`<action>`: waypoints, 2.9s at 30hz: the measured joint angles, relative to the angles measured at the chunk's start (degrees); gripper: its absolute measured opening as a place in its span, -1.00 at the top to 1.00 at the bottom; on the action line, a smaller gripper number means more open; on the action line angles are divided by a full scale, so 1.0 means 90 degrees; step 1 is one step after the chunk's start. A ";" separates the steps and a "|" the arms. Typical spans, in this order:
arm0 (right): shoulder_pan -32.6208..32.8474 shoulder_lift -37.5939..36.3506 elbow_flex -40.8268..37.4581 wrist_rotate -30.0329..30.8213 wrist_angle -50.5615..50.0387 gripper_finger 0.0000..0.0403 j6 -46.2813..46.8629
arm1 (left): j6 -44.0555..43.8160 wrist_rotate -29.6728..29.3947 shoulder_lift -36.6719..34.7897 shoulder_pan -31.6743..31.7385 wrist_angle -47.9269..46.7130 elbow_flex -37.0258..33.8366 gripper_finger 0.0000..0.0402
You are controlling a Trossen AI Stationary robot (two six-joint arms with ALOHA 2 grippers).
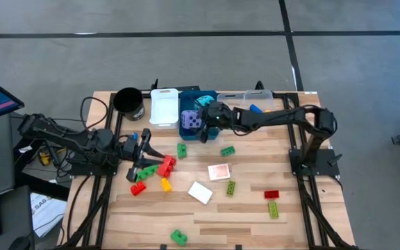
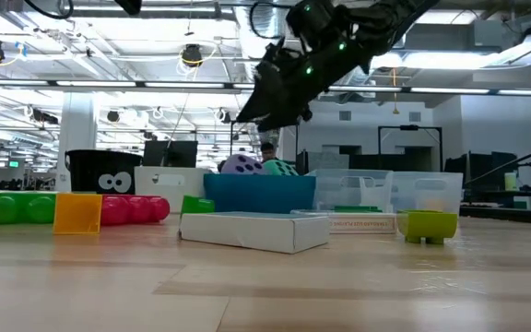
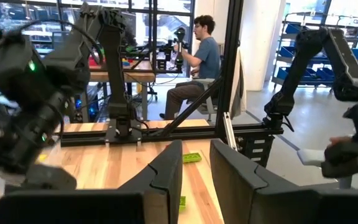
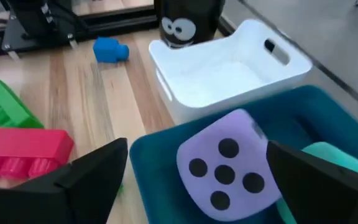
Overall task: Pick & Place Toys
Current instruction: Put the small green game piece into the right transparent bin
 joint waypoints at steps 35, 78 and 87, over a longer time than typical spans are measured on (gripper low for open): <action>0.5208 0.0210 0.0005 0.4794 -0.4517 -0.88 0.5050 | -0.0112 0.0000 0.2462 -0.0072 0.3091 0.0005 0.62; 0.3676 0.0063 0.0002 0.0712 -0.1903 -0.88 0.2688 | 0.0374 -0.0104 0.2511 0.0370 0.3400 0.0002 0.62; 0.3965 0.0051 0.0005 0.1148 -0.1849 -0.88 0.3753 | 0.0364 -0.0104 0.2511 0.0666 0.3676 0.0002 0.62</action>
